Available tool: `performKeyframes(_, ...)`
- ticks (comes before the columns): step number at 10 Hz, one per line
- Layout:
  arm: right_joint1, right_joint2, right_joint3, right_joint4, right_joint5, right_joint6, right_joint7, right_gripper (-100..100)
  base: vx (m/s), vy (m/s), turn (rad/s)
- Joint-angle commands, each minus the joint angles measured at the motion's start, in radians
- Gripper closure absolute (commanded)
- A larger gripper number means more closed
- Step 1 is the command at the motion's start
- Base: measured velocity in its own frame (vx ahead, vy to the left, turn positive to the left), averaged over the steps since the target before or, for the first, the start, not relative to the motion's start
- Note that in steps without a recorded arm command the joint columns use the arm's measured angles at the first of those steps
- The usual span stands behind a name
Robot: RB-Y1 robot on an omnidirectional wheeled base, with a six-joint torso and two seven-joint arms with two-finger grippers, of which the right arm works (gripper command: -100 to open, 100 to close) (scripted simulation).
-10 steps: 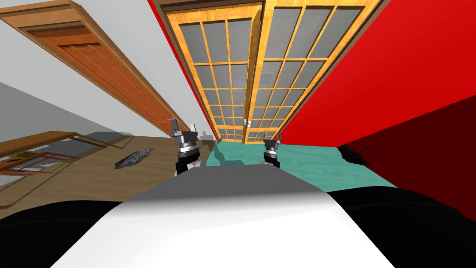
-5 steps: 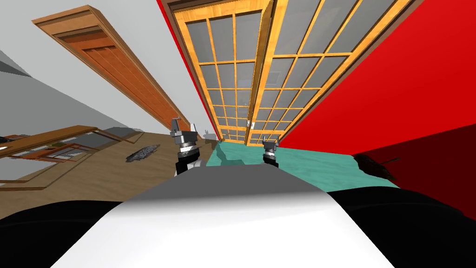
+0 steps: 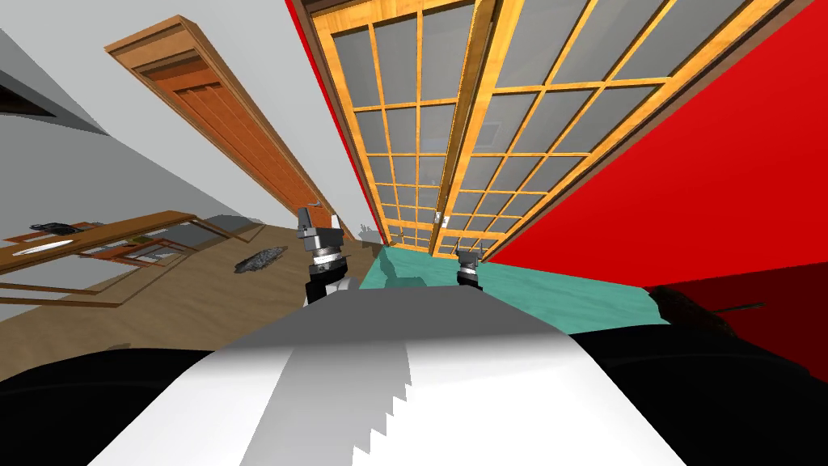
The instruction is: Pull the door open
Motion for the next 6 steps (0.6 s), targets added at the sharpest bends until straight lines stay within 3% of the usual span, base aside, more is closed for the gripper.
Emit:
performKeyframes(1,-0.002,-0.012,0.015,0.032,-0.032,-0.016,-0.032,-100,0.097,-0.01,0.141)
performKeyframes(6,-0.012,-0.049,0.056,0.136,-0.132,-0.062,-0.124,-100,0.098,-0.014,0.127)
